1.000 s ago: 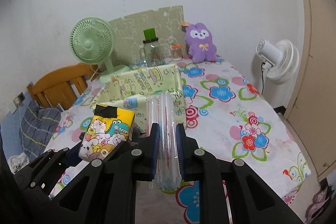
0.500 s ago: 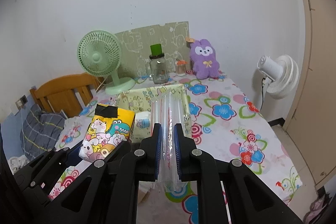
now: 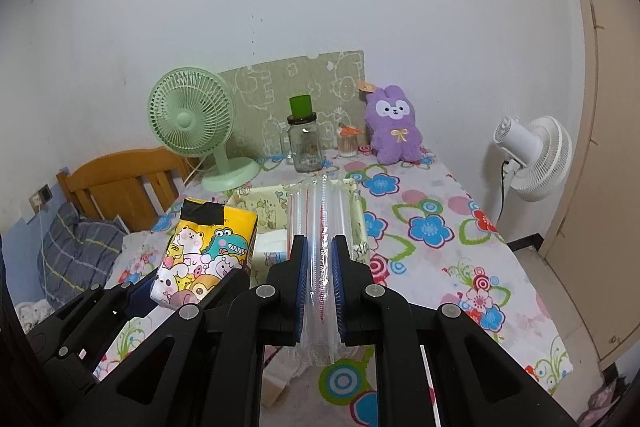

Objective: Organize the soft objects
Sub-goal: 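Carry the tissue pack over the fabric box with left while right carries the bags, then lower the tissue pack into the box with left while right lowers the zip bags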

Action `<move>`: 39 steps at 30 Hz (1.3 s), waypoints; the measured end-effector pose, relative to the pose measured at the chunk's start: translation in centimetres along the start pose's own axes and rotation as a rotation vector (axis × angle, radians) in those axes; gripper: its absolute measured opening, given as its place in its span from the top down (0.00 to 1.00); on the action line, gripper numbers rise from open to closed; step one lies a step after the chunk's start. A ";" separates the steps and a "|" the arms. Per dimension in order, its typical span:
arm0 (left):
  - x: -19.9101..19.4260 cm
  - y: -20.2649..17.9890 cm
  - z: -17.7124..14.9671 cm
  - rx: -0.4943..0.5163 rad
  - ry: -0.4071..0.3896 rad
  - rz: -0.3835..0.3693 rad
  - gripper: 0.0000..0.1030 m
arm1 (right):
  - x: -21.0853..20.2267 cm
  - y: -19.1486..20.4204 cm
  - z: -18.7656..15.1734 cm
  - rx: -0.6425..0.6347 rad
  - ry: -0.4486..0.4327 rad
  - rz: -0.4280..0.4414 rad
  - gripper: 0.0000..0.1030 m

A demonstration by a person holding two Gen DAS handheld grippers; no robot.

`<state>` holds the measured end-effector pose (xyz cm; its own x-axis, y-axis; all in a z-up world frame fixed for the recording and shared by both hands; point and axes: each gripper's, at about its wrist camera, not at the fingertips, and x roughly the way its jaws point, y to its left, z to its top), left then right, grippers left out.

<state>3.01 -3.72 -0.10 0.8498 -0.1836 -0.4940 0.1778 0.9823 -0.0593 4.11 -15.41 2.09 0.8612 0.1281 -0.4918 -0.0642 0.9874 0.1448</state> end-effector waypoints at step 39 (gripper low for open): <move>10.2 3.4 3.6 -0.052 0.035 0.081 0.59 | 11.6 0.1 4.4 -0.015 0.032 0.018 0.85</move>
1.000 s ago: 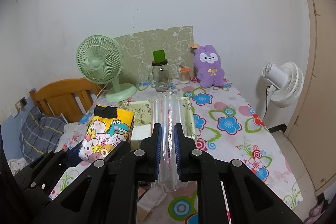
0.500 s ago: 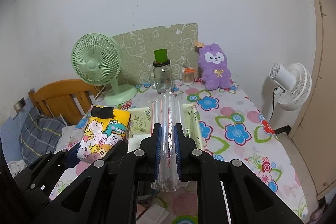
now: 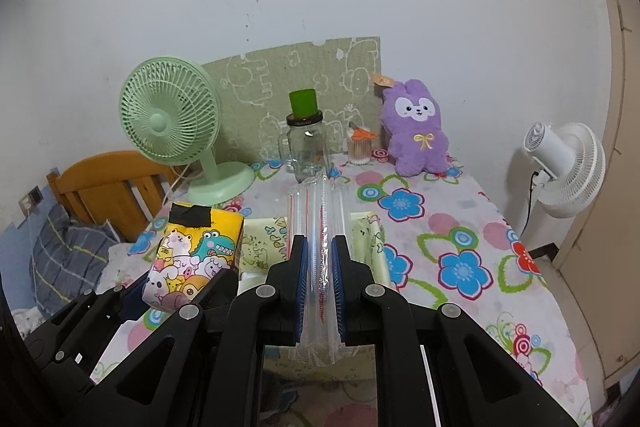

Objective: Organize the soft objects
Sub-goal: 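Lower the tissue pack into the box with left while right lowers the zip bags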

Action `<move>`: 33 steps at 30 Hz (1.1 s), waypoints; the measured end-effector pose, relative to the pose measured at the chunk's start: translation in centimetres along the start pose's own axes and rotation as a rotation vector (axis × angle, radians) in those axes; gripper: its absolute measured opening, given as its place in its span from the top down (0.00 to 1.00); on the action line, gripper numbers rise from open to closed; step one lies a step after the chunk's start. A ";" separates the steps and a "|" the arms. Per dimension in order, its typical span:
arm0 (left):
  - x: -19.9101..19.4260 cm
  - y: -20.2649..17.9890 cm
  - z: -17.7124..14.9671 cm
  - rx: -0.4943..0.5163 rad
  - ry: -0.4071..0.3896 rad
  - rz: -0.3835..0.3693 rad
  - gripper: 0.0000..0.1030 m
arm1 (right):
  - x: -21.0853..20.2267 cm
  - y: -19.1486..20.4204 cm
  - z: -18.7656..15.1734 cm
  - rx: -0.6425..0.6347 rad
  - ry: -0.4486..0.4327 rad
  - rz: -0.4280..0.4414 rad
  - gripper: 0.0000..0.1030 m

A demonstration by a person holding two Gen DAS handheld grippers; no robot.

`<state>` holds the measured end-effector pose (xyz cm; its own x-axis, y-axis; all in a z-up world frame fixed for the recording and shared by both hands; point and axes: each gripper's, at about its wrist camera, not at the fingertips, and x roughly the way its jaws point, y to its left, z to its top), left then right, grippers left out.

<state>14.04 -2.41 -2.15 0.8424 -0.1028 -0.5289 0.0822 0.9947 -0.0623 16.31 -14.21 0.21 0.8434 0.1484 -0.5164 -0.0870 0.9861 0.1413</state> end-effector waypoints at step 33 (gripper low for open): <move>5.5 1.8 -1.1 0.025 0.170 0.037 0.20 | 8.2 0.5 -1.4 0.027 0.146 0.085 0.86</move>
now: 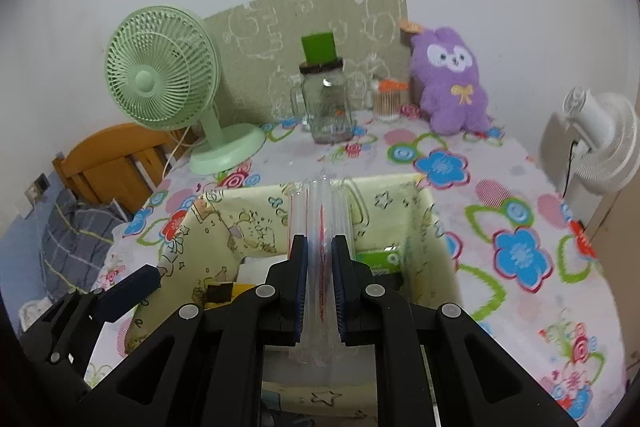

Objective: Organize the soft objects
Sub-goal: 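Lower the tissue pack into the box with left while right lowers the zip bags, then open the right gripper to drop the clear zip bags into the box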

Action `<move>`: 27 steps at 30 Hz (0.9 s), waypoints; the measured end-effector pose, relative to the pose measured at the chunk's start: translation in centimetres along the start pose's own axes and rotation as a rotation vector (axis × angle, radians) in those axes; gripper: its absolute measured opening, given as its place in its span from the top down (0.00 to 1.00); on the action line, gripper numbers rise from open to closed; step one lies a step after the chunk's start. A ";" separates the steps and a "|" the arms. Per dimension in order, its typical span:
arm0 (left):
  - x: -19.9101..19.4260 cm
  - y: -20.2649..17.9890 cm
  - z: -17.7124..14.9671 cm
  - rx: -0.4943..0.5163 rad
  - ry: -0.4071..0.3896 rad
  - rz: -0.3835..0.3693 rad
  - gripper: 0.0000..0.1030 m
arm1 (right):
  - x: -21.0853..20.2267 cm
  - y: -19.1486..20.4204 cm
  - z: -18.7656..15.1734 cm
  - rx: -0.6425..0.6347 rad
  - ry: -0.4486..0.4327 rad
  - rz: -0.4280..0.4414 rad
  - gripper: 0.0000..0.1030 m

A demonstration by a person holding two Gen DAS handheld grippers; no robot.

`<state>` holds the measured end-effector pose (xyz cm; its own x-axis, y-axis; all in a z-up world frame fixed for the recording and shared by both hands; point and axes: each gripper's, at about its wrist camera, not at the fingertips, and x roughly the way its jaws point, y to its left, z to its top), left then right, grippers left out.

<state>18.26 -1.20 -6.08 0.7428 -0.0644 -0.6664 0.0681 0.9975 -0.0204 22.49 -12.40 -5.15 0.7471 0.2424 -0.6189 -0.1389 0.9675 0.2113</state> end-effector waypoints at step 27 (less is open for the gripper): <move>-1.5 -0.7 -0.3 -0.002 -0.017 0.000 0.09 | -2.9 -0.4 -0.5 -0.020 -0.012 -0.053 0.13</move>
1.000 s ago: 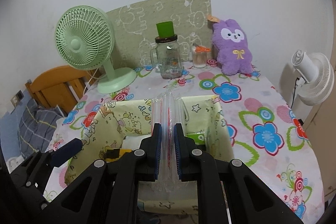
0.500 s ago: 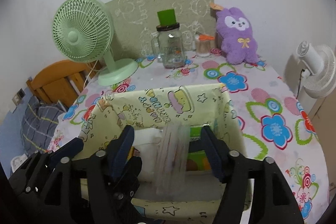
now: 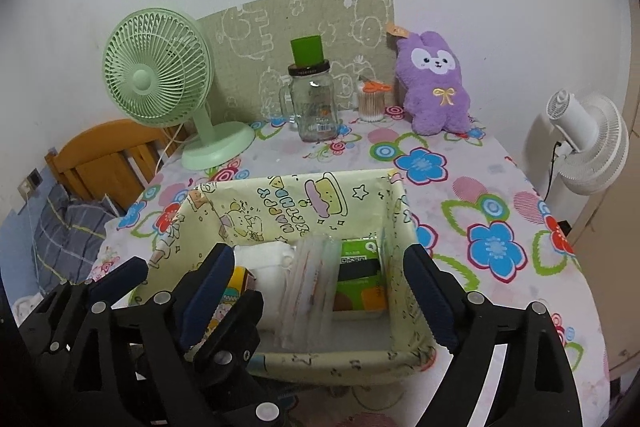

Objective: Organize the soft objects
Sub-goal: 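Open the right gripper to drop the clear zip bags into the box, then withdraw both open grippers from the box toward the remaining items on the table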

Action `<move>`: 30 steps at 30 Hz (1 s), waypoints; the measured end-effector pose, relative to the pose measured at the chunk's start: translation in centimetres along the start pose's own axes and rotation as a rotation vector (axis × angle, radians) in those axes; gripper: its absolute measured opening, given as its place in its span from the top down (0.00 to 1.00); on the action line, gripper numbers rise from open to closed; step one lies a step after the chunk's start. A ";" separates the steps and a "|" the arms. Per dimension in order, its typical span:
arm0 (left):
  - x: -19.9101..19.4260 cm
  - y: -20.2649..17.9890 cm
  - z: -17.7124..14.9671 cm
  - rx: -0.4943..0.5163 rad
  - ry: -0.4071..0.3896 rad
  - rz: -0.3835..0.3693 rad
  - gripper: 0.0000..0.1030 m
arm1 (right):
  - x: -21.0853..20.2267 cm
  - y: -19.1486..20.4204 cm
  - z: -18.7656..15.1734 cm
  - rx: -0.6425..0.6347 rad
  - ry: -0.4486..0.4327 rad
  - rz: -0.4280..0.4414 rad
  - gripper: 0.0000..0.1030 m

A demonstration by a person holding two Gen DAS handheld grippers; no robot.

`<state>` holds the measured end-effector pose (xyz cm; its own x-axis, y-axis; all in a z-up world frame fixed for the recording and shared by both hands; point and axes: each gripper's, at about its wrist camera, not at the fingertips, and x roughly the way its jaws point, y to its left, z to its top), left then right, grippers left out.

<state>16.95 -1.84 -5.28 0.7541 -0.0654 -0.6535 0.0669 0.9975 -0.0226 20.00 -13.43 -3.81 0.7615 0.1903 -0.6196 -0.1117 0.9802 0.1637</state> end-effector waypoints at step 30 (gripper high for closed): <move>-7.2 -1.7 -1.8 0.016 -0.122 -0.011 0.04 | -8.8 0.0 -2.0 -0.001 -0.117 -0.042 0.04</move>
<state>10.22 -3.06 -1.91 0.8272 -0.0798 -0.5562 0.0851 0.9962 -0.0163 12.02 -15.03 0.08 0.8346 0.1410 -0.5325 -0.0783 0.9872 0.1387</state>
